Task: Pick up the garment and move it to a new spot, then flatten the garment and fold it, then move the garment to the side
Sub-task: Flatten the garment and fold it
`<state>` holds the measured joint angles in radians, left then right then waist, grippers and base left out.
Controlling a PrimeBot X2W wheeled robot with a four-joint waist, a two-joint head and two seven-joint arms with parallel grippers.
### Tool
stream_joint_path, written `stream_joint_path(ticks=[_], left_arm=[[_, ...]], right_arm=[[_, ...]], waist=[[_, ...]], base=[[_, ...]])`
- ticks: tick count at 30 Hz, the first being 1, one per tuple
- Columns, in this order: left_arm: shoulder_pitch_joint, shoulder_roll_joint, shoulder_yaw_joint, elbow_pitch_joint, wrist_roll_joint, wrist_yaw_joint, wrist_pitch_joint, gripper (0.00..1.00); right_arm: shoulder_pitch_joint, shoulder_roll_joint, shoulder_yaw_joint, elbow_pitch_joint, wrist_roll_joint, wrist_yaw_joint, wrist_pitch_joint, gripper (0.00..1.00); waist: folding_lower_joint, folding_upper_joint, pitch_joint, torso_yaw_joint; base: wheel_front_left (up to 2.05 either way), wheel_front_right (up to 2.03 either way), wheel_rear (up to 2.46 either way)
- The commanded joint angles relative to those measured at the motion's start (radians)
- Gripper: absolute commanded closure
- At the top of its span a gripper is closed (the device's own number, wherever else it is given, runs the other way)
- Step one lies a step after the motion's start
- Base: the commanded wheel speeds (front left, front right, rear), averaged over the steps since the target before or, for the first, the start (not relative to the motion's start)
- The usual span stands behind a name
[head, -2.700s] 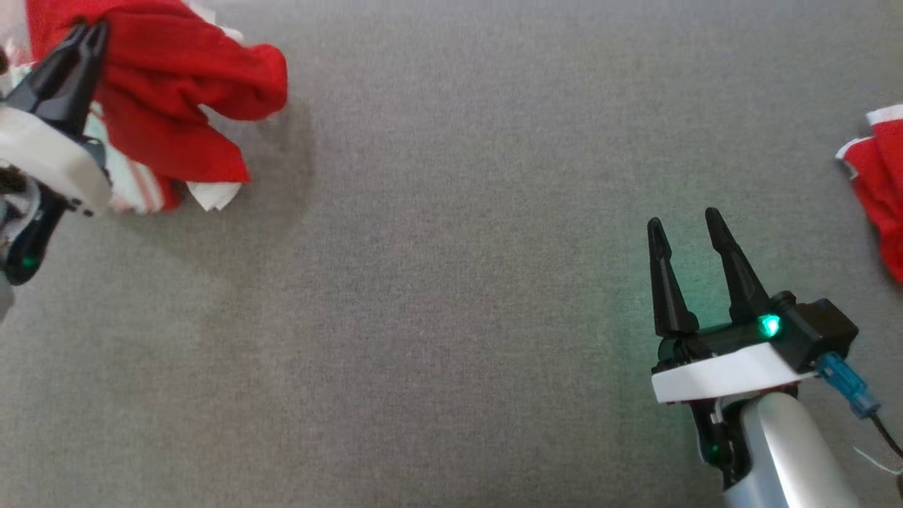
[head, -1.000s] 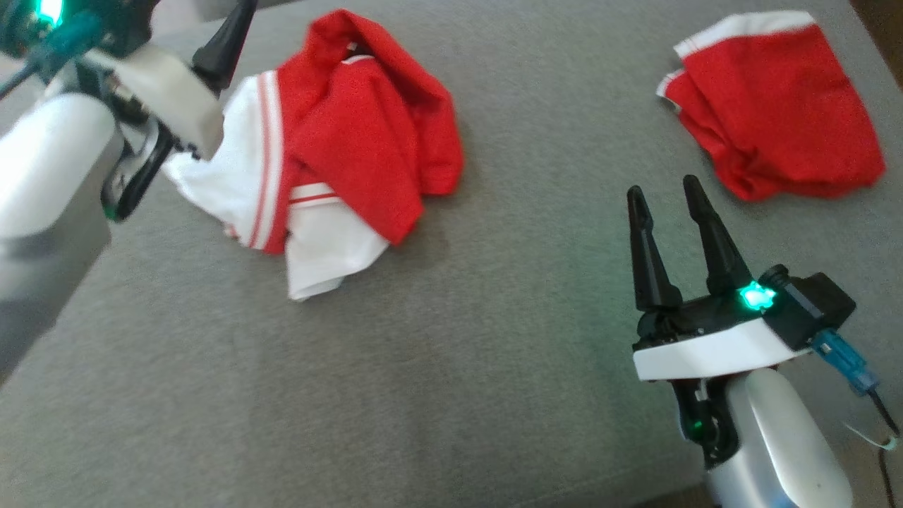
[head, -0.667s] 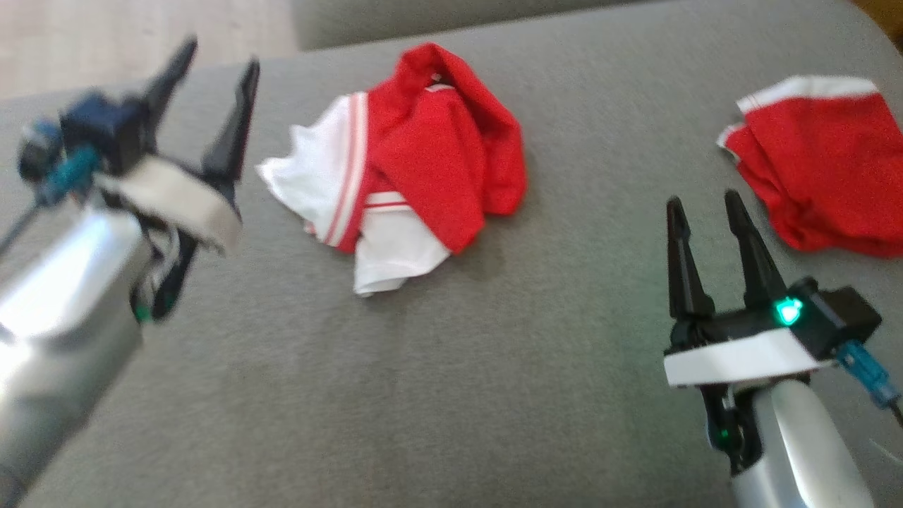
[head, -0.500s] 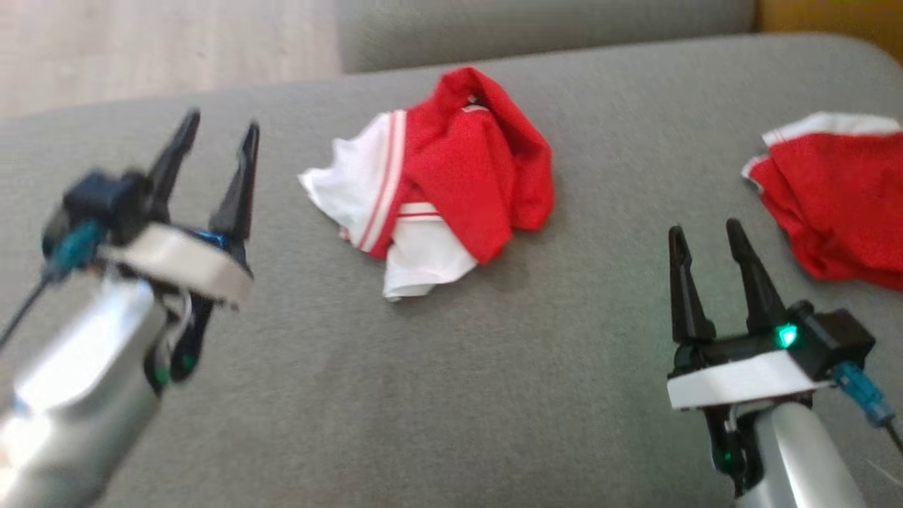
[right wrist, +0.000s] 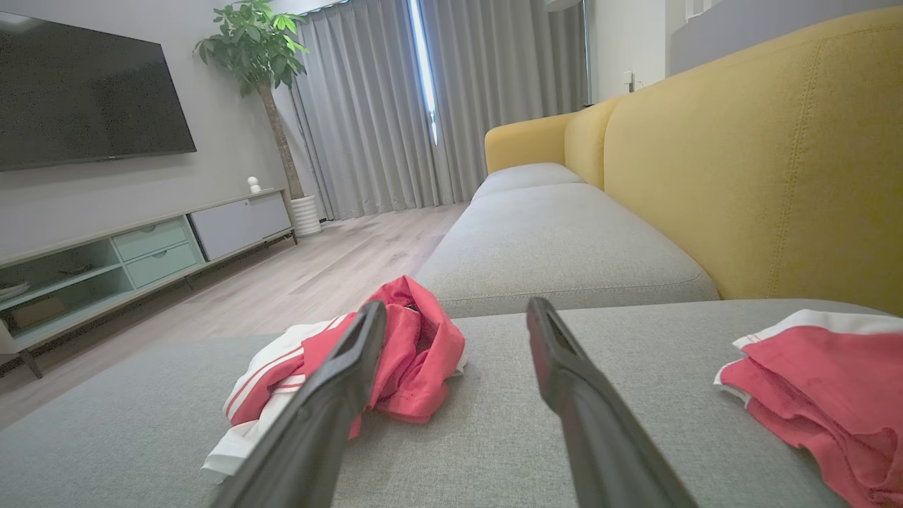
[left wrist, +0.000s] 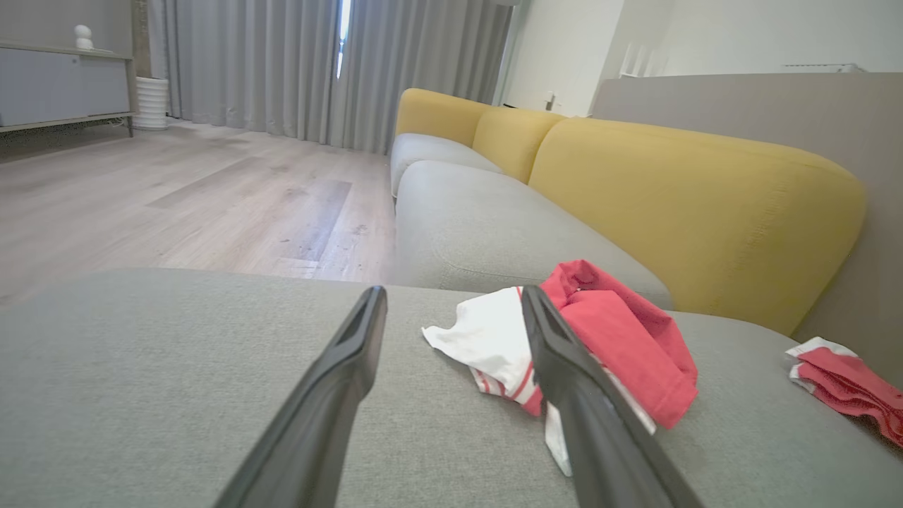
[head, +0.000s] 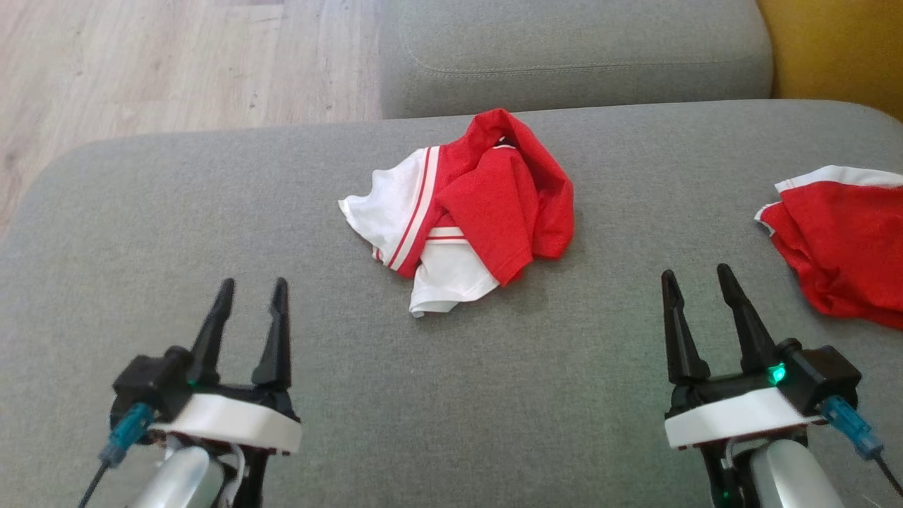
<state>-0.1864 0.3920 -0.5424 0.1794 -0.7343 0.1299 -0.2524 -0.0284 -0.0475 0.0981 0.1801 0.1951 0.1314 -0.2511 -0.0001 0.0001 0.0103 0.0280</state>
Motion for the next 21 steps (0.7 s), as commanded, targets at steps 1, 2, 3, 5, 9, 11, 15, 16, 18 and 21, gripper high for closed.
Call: stream_joint_path(ticks=[1,2,3,5,9,11,15,16,18,21], left_arm=[[-0.044,0.003,0.061,-0.025,0.028,-0.02,-0.009,0.0],[-0.041,-0.004,0.065,-0.02,0.041,-0.03,-0.009,0.0],[-0.041,-0.012,0.069,-0.015,0.05,-0.039,-0.009,0.0],[-0.043,-0.018,0.071,-0.01,0.058,-0.048,-0.009,0.0],[-0.068,-0.039,0.046,0.026,0.084,-0.084,-0.009,0.0],[-0.092,-0.05,0.018,0.049,0.095,-0.103,0.006,0.0],[-0.144,-0.084,-0.053,0.096,0.114,-0.147,0.061,0.0],[-0.156,-0.091,-0.074,0.11,0.12,-0.16,0.079,0.0],[-0.18,-0.105,-0.111,0.141,0.132,-0.179,0.112,0.0],[-0.217,-0.124,-0.153,0.193,0.153,-0.195,0.149,0.0]], right_arm=[[-0.027,-0.003,0.032,-0.031,0.008,-0.001,-0.011,0.0],[-0.028,-0.003,0.034,-0.031,0.008,-0.001,-0.011,0.0],[-0.03,-0.003,0.035,-0.032,0.009,-0.001,-0.011,0.0],[-0.033,-0.003,0.036,-0.033,0.01,-0.001,-0.011,0.0],[-0.042,-0.003,0.039,-0.038,0.01,-0.001,-0.011,0.0],[-0.047,-0.003,0.038,-0.04,0.011,-0.001,-0.011,0.0],[-0.061,-0.003,0.037,-0.044,0.012,-0.001,-0.011,0.0],[-0.065,-0.003,0.037,-0.045,0.012,-0.001,-0.011,0.0],[-0.072,-0.003,0.036,-0.046,0.012,-0.001,-0.011,0.0],[-0.085,-0.003,0.036,-0.049,0.011,-0.001,-0.011,0.0]], waist=[[0.0001,-0.0001,0.0,-0.005],[0.0001,-0.0001,0.001,-0.007],[0.0001,-0.0001,0.003,-0.01],[0.0001,-0.0001,0.006,-0.014],[0.0001,-0.0001,0.028,-0.031],[0.0001,-0.0001,0.043,-0.04],[0.0001,-0.0001,0.076,-0.057],[0.0001,-0.0001,0.083,-0.061],[0.0001,-0.0001,0.097,-0.069],[0.0001,-0.0001,0.121,-0.083]], base=[[0.0,0.0,0.0],[0.0,0.0,0.0],[0.0,0.0,0.0],[0.0,0.0,0.0],[0.0,0.0,0.0],[0.0,0.0,0.0],[0.0,0.0,0.0],[0.0,0.0,0.0],[0.0,0.0,0.0],[0.0,0.0,0.0]])
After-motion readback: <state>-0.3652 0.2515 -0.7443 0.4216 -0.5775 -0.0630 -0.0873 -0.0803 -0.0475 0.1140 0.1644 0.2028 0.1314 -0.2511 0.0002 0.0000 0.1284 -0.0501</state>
